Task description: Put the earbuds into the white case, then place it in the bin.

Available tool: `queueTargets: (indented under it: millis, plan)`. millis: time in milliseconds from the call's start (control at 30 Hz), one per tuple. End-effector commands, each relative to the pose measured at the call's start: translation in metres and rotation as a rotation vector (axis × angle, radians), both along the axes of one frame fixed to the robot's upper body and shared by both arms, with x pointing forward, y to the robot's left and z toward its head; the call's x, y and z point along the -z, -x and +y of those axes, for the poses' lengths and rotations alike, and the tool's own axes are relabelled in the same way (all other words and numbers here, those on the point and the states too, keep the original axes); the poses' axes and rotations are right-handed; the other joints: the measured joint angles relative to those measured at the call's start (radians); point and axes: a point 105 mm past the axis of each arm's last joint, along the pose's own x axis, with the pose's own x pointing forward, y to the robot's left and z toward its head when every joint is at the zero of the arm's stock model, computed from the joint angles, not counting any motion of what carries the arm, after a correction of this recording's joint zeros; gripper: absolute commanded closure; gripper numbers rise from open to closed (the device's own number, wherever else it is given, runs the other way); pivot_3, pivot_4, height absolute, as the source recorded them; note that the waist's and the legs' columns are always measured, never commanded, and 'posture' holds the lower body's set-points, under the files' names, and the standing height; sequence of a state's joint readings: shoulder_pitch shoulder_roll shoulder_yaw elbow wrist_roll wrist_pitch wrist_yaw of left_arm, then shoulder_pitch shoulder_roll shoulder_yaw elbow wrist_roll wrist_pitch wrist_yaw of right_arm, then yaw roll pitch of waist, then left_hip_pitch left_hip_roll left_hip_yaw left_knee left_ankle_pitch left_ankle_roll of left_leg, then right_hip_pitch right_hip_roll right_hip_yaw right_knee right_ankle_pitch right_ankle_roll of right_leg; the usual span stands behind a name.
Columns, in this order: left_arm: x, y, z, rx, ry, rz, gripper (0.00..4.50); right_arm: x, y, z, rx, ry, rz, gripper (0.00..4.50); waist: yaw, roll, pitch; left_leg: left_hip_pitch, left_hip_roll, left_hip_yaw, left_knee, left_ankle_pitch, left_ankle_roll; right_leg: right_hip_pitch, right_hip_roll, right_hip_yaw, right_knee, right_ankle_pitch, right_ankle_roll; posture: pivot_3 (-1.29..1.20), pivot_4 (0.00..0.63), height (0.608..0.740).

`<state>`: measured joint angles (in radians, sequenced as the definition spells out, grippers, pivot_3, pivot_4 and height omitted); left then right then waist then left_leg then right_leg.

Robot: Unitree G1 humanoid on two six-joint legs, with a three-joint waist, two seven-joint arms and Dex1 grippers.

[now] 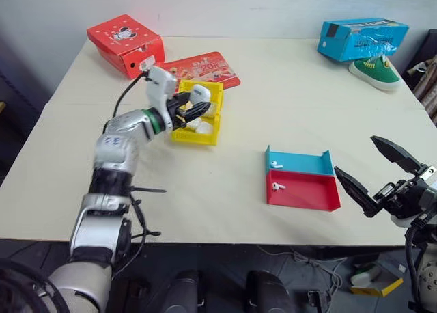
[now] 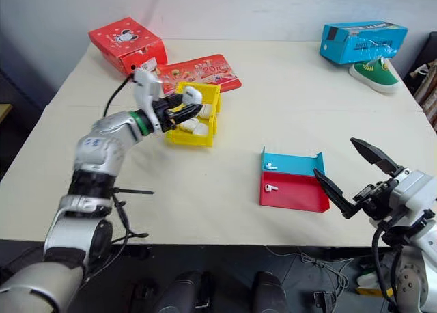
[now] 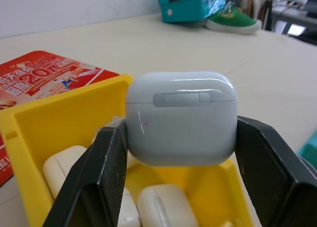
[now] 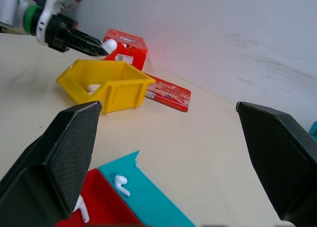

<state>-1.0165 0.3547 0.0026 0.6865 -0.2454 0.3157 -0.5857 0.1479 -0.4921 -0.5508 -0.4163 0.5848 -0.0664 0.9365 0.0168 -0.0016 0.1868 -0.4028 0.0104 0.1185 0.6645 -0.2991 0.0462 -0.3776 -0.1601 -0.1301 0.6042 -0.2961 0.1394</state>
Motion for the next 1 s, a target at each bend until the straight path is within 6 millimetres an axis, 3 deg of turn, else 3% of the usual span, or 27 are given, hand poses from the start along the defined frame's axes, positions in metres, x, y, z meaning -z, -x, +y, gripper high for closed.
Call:
queueTargets:
  millis: [33, 67, 100, 233, 367, 500, 633, 767, 900, 1000]
  plan:
    - [-0.008, -0.013, 0.003, -0.06, -0.025, -0.042, 1.72, -0.008, 0.005, 0.003, -0.01, 0.016, -0.049, 0.04, -0.003, 0.0, 0.0, 0.0, 0.0, 0.0, 0.0, 0.0, 0.0, 0.0, 0.001, 0.0, 0.0, 0.0, 0.0, 0.0, 0.15, 0.74]
    - [-0.008, -0.016, 0.003, -0.075, -0.03, -0.043, 1.72, -0.007, 0.005, 0.002, -0.006, 0.017, -0.049, 0.04, -0.002, -0.001, 0.001, 0.0, 0.0, 0.0, 0.0, 0.0, -0.001, 0.0, 0.002, 0.0, -0.001, 0.0, 0.0, 0.0, 0.15, 0.74]
    - [-0.01, -0.018, 0.004, -0.088, -0.029, -0.052, 1.16, -0.007, 0.004, 0.002, -0.003, 0.02, -0.05, 0.0, -0.001, -0.001, 0.001, 0.0, 0.001, 0.0, 0.0, 0.0, -0.001, 0.0, 0.002, 0.0, -0.001, 0.0, 0.0, 0.0, 0.15, 0.74]
    - [-0.018, -0.015, 0.004, -0.046, -0.027, -0.1, 0.07, -0.007, 0.002, 0.0, 0.004, 0.034, -0.053, 0.0, 0.001, -0.001, 0.001, 0.0, 0.003, 0.0, 0.001, 0.0, -0.001, 0.0, 0.002, 0.001, -0.001, 0.0, 0.0, 0.0, 0.15, 0.74]
    - [-0.028, 0.008, 0.017, 0.053, -0.087, -0.22, 0.03, -0.006, -0.001, -0.008, -0.006, 0.071, -0.034, 0.0, -0.004, -0.001, 0.001, 0.0, 0.004, 0.0, 0.001, 0.0, -0.001, 0.0, 0.002, 0.002, 0.0, 0.0, 0.0, 0.0, 0.15, 0.74]
    - [-0.022, 0.069, 0.049, 0.228, -0.212, -0.343, 0.03, -0.001, -0.004, -0.018, -0.076, 0.173, 0.041, 0.0, -0.029, -0.001, 0.001, 0.001, 0.005, 0.001, 0.0, 0.0, -0.001, -0.001, 0.002, 0.003, 0.0, 0.0, 0.0, 0.0, 0.15, 0.74]
    - [0.01, 0.114, 0.108, 0.166, -0.397, -0.296, 0.03, 0.004, -0.012, -0.032, -0.154, 0.288, 0.137, 0.0, -0.035, -0.001, 0.001, 0.002, 0.006, 0.001, 0.001, -0.001, -0.002, 0.0, 0.002, 0.005, 0.001, 0.0, -0.001, 0.0, 0.15, 0.74]
    - [0.031, 0.16, 0.163, 0.036, -0.433, -0.219, 0.03, 0.008, -0.023, -0.048, -0.207, 0.396, 0.211, 0.0, -0.043, -0.002, 0.001, 0.006, 0.006, 0.002, 0.001, -0.001, -0.001, 0.002, -0.002, 0.003, 0.002, -0.001, -0.002, 0.0, 0.15, 0.74]
    - [0.044, 0.191, 0.186, -0.071, -0.429, -0.12, 0.03, 0.01, -0.037, -0.057, -0.24, 0.474, 0.241, 0.0, -0.032, -0.002, 0.002, 0.007, 0.004, 0.001, 0.001, -0.004, 0.001, 0.002, -0.008, 0.001, 0.0, -0.002, -0.003, 0.0, 0.15, 0.74]
    - [0.045, 0.199, 0.191, -0.128, -0.428, -0.115, 0.03, 0.008, -0.05, -0.057, -0.247, 0.48, 0.236, 0.0, -0.026, -0.002, 0.002, 0.007, 0.004, 0.001, 0.001, -0.004, 0.0, 0.002, -0.009, 0.001, 0.0, -0.002, -0.003, 0.0, 0.15, 0.74]
